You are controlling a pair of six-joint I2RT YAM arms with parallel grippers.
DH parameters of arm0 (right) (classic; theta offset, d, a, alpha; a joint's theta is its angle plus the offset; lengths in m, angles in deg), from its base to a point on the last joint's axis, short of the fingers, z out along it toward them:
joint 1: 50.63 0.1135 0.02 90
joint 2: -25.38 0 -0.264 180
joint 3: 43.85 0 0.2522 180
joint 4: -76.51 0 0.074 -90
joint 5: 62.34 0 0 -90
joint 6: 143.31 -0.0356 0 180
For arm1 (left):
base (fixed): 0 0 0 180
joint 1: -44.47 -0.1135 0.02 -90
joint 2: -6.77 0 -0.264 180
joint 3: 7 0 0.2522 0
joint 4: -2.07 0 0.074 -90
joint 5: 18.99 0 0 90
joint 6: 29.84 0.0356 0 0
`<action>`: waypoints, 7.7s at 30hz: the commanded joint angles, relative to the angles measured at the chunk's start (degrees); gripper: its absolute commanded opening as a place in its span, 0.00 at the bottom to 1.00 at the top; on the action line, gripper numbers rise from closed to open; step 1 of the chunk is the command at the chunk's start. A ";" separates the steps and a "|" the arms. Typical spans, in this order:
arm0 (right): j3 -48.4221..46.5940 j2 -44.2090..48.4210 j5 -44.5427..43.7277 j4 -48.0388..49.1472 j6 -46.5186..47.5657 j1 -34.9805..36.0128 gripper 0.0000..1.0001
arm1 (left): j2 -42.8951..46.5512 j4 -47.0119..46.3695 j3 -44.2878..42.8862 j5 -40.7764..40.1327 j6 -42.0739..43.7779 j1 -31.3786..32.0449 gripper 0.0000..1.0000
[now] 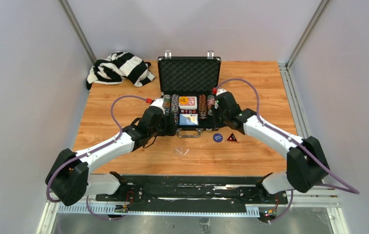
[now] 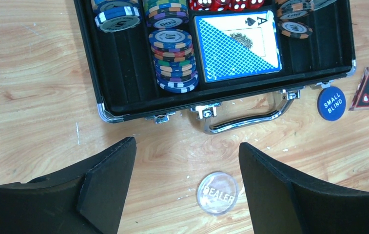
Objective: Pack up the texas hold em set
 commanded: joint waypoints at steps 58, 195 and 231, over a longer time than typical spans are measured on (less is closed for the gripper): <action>-34.56 -38.30 3.28 -2.86 6.23 1.64 0.04 | 3.26 0.31 0.39 0.49 2.23 -2.88 0.81; -15.99 -17.37 5.79 -0.52 4.80 13.80 0.73 | 5.98 4.98 1.94 6.82 1.46 -8.93 0.99; -15.73 -28.76 1.33 1.14 0.31 29.61 0.61 | 13.23 4.26 7.52 7.48 0.12 -14.40 0.98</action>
